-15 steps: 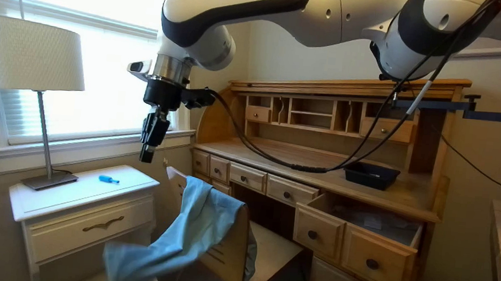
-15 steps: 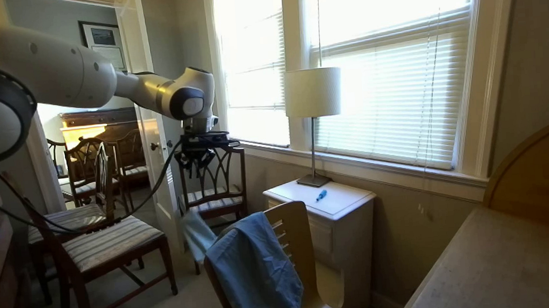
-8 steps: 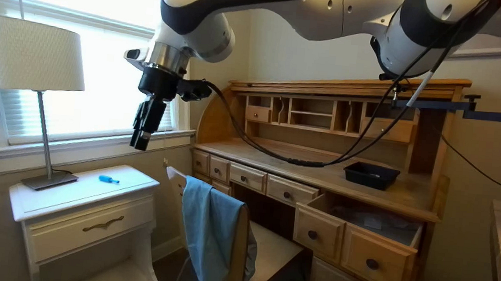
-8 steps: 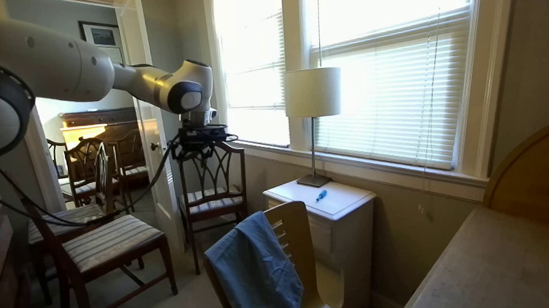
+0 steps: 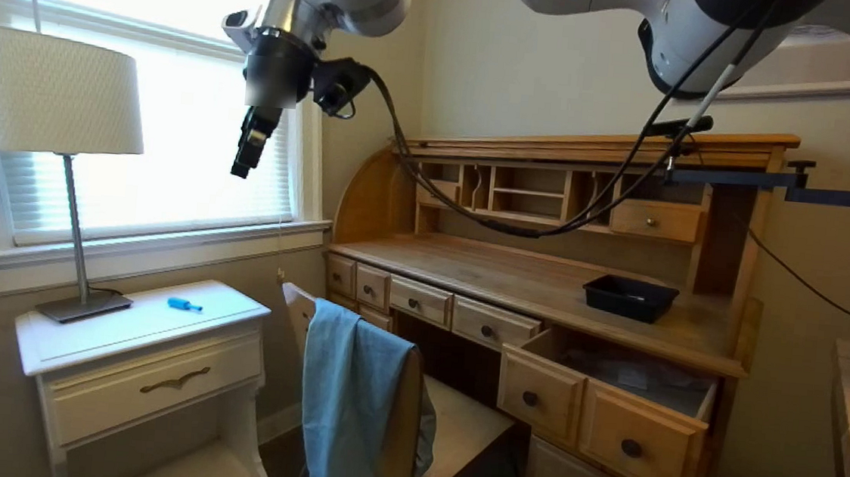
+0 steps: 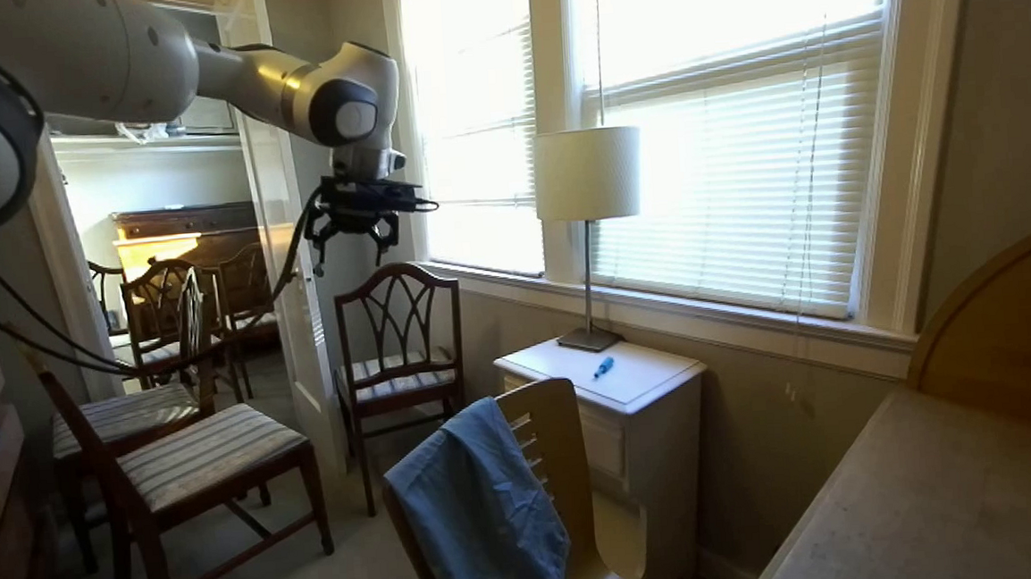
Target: Put the blue sheet on the back of the chair
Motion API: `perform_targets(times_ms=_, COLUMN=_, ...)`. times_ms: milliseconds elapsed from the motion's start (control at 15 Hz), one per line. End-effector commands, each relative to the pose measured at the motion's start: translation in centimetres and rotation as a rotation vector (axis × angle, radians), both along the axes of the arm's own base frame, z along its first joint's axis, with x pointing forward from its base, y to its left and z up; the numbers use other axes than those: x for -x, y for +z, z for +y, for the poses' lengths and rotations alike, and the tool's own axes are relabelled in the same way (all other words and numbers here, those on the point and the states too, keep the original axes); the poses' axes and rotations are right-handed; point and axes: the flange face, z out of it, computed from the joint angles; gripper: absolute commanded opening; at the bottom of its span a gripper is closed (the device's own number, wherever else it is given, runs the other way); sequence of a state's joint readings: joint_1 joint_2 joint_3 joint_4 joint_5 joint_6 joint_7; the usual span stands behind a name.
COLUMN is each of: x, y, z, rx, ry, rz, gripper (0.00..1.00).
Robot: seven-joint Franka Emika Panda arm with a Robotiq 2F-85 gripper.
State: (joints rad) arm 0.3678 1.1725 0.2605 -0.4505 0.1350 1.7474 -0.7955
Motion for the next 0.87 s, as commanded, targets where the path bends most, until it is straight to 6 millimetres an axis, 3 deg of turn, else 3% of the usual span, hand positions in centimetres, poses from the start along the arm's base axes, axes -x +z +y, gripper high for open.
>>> perform_targets(times_ms=0, x=1.3, y=4.4, z=-1.3, rx=0.14, ry=-0.126, rz=0.054, gripper=1.0)
perform_targets(times_ms=400, x=5.6, y=10.8, z=-0.4, rx=0.34, ry=-0.329, rz=0.119, gripper=1.0)
perform_targets(times_ms=467, x=6.4, y=11.3, z=0.2, rx=0.364, ry=-0.368, rz=0.13, gripper=1.0)
perform_targets(times_ms=533, x=4.9, y=10.3, z=-0.6, rx=0.29, ry=-0.298, rz=0.119, gripper=1.0)
perform_targets(times_ms=800, x=6.2, y=11.3, z=0.6, rx=0.327, ry=-0.347, rz=0.126, gripper=1.0)
